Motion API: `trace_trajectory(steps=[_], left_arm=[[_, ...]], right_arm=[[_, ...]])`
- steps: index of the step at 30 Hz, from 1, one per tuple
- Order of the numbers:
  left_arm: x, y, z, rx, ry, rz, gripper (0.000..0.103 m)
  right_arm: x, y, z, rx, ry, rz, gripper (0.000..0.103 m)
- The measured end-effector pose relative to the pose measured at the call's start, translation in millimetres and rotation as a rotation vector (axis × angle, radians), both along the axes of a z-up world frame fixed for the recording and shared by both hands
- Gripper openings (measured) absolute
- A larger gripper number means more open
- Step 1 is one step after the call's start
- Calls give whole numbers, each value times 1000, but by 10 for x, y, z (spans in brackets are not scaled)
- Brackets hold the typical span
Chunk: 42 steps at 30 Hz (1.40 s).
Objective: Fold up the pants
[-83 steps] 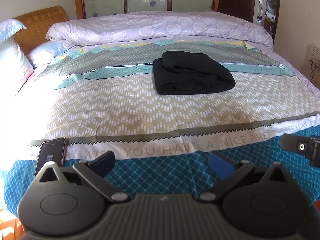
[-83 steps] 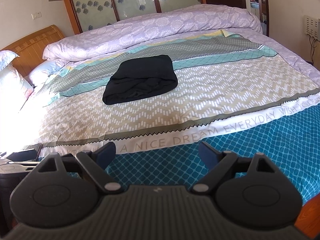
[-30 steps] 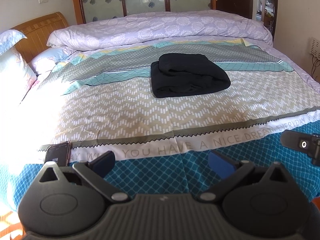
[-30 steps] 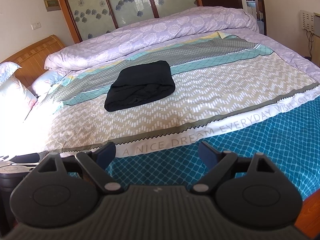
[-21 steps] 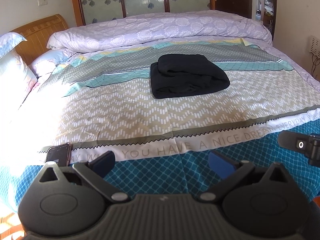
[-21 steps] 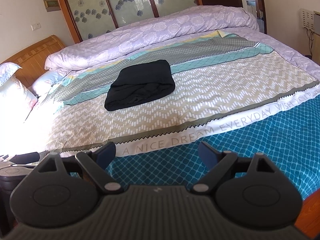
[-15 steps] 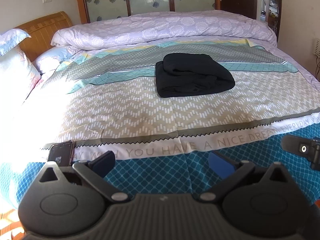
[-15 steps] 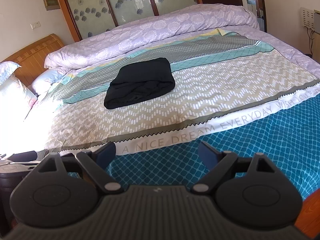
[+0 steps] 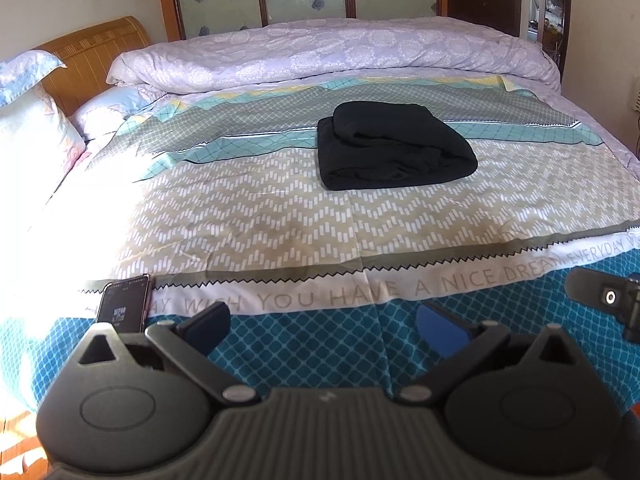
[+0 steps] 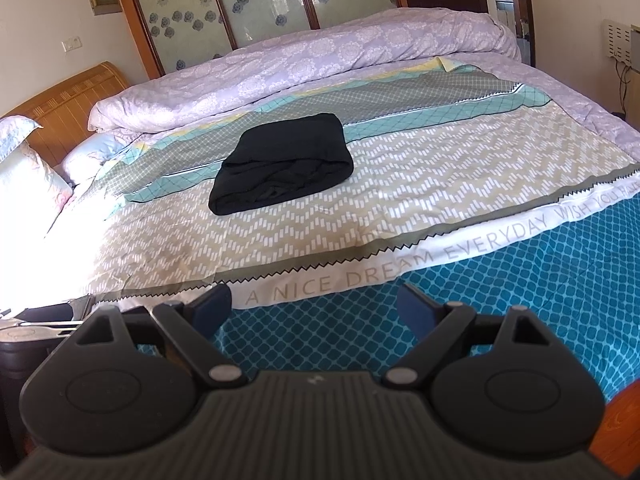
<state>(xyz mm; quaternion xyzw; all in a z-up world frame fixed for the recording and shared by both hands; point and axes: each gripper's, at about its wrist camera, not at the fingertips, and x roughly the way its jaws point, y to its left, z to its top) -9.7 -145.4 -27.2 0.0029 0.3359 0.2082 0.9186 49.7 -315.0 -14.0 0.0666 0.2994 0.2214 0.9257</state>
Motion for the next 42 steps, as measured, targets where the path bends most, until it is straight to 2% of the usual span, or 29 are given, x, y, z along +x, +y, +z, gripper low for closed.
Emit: trace_trajectory(steps=[18,42], left_arm=[[-12,-55,10,22,1,-18,103],[132,188,-181,-85,19,-24,103]], right_arm=[[12,5,-9,2,8,1,91],[139,180,-64,-67,43,-14,91]])
